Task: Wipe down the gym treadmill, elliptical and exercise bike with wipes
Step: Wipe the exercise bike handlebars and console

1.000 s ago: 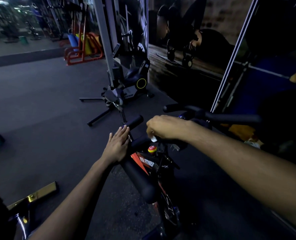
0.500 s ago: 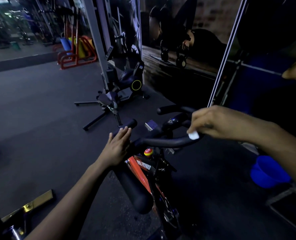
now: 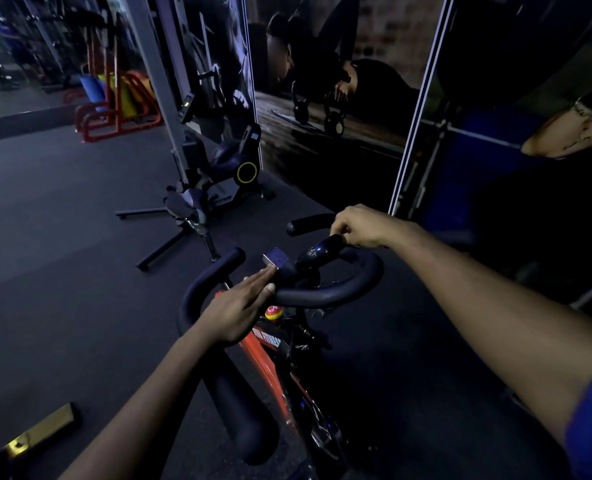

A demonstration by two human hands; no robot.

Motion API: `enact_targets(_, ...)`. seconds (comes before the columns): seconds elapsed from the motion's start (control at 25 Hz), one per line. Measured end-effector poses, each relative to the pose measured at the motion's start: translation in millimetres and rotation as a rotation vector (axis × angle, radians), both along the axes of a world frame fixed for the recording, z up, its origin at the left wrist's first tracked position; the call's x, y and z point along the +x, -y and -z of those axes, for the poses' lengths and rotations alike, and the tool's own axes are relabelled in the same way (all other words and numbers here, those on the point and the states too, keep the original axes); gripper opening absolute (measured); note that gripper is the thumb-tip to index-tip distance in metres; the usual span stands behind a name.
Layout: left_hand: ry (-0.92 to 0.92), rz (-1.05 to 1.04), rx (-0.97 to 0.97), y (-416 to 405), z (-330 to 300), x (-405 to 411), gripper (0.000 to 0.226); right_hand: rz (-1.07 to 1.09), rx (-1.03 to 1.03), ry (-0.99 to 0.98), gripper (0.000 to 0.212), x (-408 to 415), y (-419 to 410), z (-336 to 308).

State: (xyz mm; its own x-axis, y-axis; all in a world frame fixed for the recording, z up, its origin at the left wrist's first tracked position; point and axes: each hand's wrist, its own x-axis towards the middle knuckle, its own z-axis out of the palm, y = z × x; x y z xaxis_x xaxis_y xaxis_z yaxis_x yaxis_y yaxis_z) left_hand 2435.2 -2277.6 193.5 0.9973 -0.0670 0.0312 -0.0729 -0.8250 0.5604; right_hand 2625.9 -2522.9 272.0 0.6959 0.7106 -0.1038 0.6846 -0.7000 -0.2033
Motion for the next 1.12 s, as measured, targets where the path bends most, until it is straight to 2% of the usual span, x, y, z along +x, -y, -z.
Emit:
enact_targets(0.08, 0.007, 0.006, 0.003, 0.7, -0.6, -0.1, 0.051, -0.038, -0.052, -0.014, 0.016, 7.8, -4.0, 0.0)
enact_targets(0.24, 0.001, 0.004, -0.004, -5.1, 5.8, 3.6, 0.055, -0.023, -0.112, -0.089, 0.012, -10.0, 4.3, -24.9)
enact_targets(0.32, 0.013, 0.007, -0.028, -5.4, 8.6, 4.9, 0.059, -0.018, -0.135, -0.16, 0.017, -26.7, 16.5, -43.8)
enact_targets(0.48, 0.029, 0.024, -0.004, -4.7, 8.5, 5.7, 0.053, 0.038, -0.102, -0.291, 0.017, -79.4, 35.8, -72.7)
enact_targets(0.68, 0.019, 0.061, 0.011, -4.0, 5.9, 4.1, 0.062, 0.155, -0.033, -0.063, 0.016, -125.4, 29.7, -63.4)
enact_targets(0.84, -0.002, 0.144, 0.074, -9.7, 4.3, -4.8, 0.07, 0.185, -0.014, -0.073, 0.012, -81.4, 36.7, -44.9)
enact_targets(1.0, -0.042, 0.11, 0.028, -15.5, 3.7, -9.4, 0.06, 0.125, 0.005, -0.071, 0.027, -26.7, 18.5, -19.4)
enact_targets(1.12, -0.007, 0.115, 0.016, -20.2, 11.3, -4.0, 0.076, 0.076, 0.027, -0.053, 0.019, -2.6, -4.7, -1.9)
